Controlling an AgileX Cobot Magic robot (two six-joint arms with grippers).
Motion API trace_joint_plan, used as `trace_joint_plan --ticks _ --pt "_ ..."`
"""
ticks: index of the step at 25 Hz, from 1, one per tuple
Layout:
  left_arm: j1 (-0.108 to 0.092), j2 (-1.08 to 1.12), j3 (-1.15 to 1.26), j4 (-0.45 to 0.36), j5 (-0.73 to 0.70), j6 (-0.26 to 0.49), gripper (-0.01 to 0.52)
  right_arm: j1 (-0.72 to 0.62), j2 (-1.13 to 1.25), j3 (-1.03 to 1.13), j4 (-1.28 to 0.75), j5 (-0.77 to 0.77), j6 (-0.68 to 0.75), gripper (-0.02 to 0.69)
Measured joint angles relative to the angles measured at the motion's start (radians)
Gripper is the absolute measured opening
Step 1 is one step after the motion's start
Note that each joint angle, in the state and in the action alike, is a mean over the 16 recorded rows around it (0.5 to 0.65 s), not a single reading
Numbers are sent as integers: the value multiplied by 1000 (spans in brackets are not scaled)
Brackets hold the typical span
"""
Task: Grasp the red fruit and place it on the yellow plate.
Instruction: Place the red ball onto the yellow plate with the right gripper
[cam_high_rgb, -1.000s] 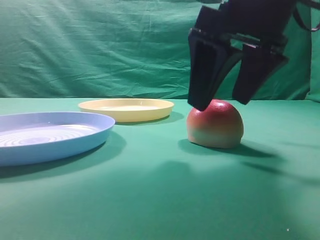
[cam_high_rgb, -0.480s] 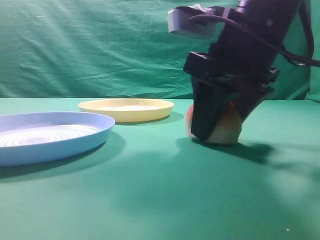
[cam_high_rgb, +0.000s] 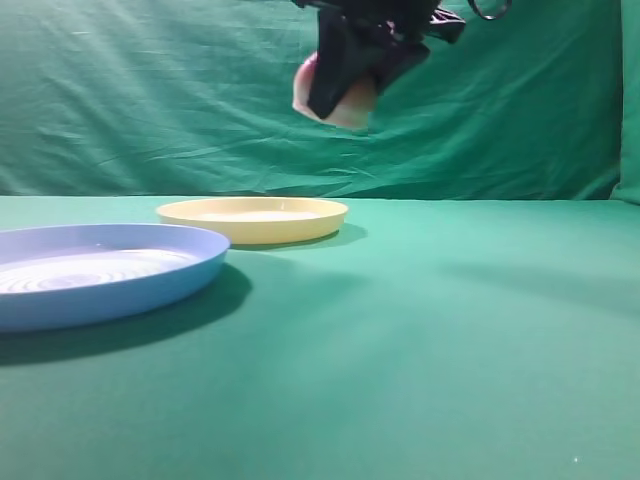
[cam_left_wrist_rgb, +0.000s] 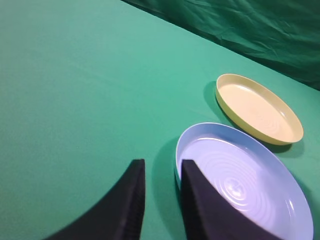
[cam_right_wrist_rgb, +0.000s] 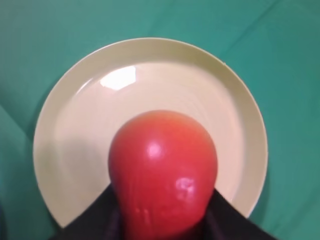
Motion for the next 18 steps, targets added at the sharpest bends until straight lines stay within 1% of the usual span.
trace_joint_plan --ticks 6,12,14,15,16,18 --pt "0 0 0 0 0 0 157 5 114 -115 16 -3 0 425" --pt "0 0 0 0 0 0 157 4 154 -203 27 62 0 579" --pt "0 0 0 0 0 0 157 1 149 -229 25 102 0 601" --pt "0 0 0 0 0 0 157 -1 142 -241 22 126 0 601" --pt "0 0 0 0 0 0 157 -3 133 -253 19 152 0 593" --pt "0 0 0 0 0 0 157 -9 110 -275 11 211 0 553"
